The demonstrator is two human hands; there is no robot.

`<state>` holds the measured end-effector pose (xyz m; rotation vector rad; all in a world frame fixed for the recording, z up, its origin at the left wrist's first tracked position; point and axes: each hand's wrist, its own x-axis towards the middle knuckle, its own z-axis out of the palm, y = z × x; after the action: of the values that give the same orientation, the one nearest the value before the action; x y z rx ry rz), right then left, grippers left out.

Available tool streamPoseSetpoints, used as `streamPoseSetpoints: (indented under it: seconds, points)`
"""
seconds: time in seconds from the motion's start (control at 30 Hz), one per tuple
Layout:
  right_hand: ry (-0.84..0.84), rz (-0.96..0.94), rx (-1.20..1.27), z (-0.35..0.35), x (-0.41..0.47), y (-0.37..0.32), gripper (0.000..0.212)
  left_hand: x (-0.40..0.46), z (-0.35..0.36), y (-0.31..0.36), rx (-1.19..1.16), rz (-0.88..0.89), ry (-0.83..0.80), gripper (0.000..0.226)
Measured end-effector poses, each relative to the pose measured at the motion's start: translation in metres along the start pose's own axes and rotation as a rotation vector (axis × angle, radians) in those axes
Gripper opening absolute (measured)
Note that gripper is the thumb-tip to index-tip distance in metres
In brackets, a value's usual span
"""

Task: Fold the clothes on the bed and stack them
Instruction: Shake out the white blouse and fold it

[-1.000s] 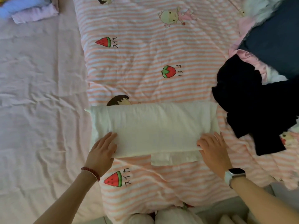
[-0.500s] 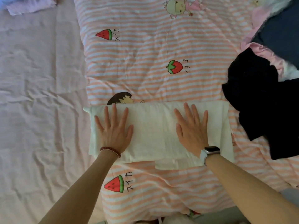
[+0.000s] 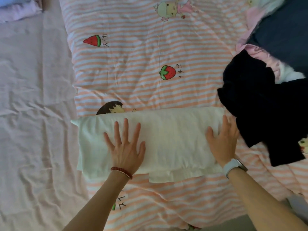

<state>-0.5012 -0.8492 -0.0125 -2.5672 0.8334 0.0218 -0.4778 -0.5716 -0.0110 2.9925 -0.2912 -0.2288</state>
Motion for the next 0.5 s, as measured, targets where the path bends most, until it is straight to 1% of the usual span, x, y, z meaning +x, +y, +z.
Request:
streamPoseSetpoints:
  seconds: [0.07,0.13,0.2,0.27,0.33,0.4,0.47,0.5]
  points:
    - [0.026,0.084,0.068,-0.005,-0.004,0.004,0.048,-0.005,0.004,0.034,0.015,0.105,-0.052,0.060]
    - [0.001,0.184,0.127,-0.008,-0.004,0.006,0.038,-0.005,0.013,0.059,0.028,0.169,-0.111,0.061]
    - [-0.060,0.266,0.132,-0.011,0.001,0.008,0.037,-0.004,0.022,0.072,0.051,0.194,-0.166,0.063]
    - [-0.149,0.288,0.115,-0.013,0.006,0.010,0.038,-0.003,0.033,0.076,0.073,0.175,-0.219,0.065]
    - [-0.186,0.249,0.118,-0.014,0.009,0.010,0.030,-0.002,0.043,0.073,0.106,0.141,-0.254,0.067]
    - [-0.162,0.136,0.134,-0.014,0.009,0.007,0.018,-0.003,0.050,0.071,0.122,0.125,-0.257,0.068]
    - [-0.159,0.042,0.267,-0.013,0.007,0.003,0.014,-0.002,0.054,0.070,0.138,0.118,-0.261,0.067]
    - [-0.176,0.044,0.366,-0.013,0.006,0.001,0.013,-0.003,0.055,0.070,0.145,0.115,-0.265,0.066]
